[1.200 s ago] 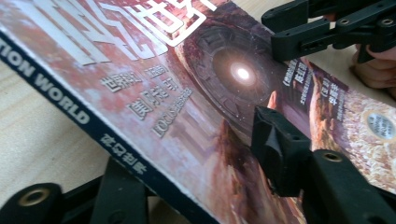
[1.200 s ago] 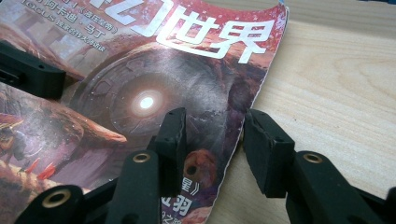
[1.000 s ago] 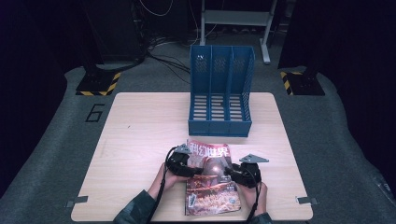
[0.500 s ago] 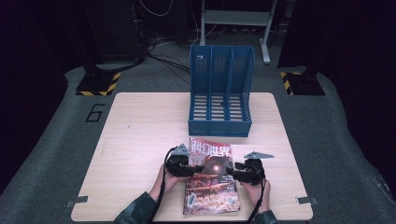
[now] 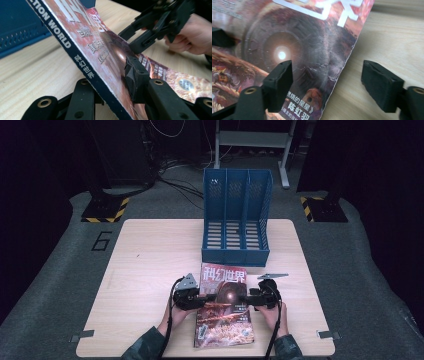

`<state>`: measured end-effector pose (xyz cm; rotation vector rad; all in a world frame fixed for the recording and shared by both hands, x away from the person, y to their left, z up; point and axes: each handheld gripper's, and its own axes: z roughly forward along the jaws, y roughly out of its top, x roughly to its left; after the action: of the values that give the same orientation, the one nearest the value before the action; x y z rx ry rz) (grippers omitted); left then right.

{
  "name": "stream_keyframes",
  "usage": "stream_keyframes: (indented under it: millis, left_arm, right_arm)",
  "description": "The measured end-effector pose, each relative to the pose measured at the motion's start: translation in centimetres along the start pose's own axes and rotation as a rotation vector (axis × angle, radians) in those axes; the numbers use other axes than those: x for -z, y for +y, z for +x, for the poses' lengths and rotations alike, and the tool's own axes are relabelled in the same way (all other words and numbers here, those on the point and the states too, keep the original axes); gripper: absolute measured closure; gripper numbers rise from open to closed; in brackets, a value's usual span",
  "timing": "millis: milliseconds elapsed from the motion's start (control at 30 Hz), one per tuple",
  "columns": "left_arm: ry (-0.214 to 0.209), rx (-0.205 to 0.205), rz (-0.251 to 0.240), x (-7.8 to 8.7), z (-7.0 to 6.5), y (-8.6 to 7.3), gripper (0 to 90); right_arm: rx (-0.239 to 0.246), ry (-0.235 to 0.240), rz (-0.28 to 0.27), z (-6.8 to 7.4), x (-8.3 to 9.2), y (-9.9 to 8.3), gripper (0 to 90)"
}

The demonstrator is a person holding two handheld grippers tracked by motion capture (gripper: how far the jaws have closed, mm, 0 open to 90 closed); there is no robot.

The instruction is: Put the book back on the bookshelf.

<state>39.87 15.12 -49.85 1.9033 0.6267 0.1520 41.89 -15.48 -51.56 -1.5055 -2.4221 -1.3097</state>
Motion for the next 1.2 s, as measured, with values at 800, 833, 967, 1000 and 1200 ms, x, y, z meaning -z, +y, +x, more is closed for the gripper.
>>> stream_keyframes:
  millis: [800, 833, 967, 1000, 1200]
  left_arm:
    - [-0.114, 0.147, 0.121, -0.3, 2.1, 1.7, 67.0]
    - [-0.107, 0.144, 0.131, -0.4, 2.1, 1.8, 67.0]
    - [-0.087, 0.132, 0.180, -0.7, 2.3, 2.5, 65.6]
    - [-0.087, 0.132, 0.180, -0.7, 2.3, 2.5, 65.6]
    - [-0.051, 0.127, 0.250, -1.0, 2.4, 3.5, 67.2]
  right_arm:
    - [0.025, -0.008, -0.094, 2.2, -0.1, 0.0, 38.6]
    - [0.032, -0.017, -0.097, 2.3, -0.1, 0.1, 38.6]
    - [0.046, -0.045, -0.108, 2.8, 0.0, 0.1, 39.2]
    - [0.046, -0.045, -0.108, 2.8, 0.0, 0.1, 39.2]
    - [0.057, -0.061, -0.118, 3.1, -0.1, 0.0, 40.8]
